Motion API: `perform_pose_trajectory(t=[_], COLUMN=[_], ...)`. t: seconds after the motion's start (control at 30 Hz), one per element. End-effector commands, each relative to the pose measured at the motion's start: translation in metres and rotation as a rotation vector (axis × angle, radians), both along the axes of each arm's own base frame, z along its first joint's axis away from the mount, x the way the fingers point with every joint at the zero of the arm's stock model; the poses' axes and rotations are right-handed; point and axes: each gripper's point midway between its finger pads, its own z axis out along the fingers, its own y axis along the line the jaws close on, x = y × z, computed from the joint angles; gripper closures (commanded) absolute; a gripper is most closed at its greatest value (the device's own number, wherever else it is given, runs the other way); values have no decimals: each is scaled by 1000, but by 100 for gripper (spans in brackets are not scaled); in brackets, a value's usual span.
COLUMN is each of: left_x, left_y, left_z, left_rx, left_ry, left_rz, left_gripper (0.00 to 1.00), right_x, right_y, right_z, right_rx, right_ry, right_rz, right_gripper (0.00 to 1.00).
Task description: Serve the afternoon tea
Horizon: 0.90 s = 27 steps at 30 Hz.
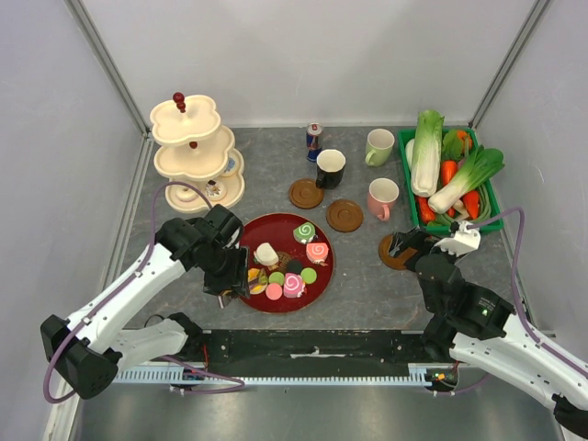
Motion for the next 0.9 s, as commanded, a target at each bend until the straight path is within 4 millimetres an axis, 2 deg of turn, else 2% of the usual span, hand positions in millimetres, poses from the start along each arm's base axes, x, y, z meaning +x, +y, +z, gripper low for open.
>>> perform_pose_trajectory(t=[0.0,0.1,0.37,0.47,0.57,0.7,0.8,0.87], left_x=[2,5,31,43,65,83,101,113], left_y=[-8,-9,3,19,34,42,56,69], left_z=[9,17,47,50,55,57,61,56], left_rx=[-45,-56,-68,-21,1,40,91,131], left_ry=[-20,-48,-253,-341,-475,-544,-630,-662], left_rz=[-37,-14,175,284,404,468,550,596], left_gripper=[43,45,48,48,48,47,47,45], right_x=[0,0,0,-1,-1,-1,1,2], right_y=[-4,-4,-8,-10,-10,-8,-6,-5], right_z=[4,5,15,16,16,18,18,18], right_rx=[12,10,1,6,18,8,-1,-15], right_ry=[-18,-21,-38,-41,-44,-40,-35,-29], right_rz=[-19,-22,-30,-30,-33,-18,-19,-17], right_gripper=[2,2,2,2,2,2,2,2])
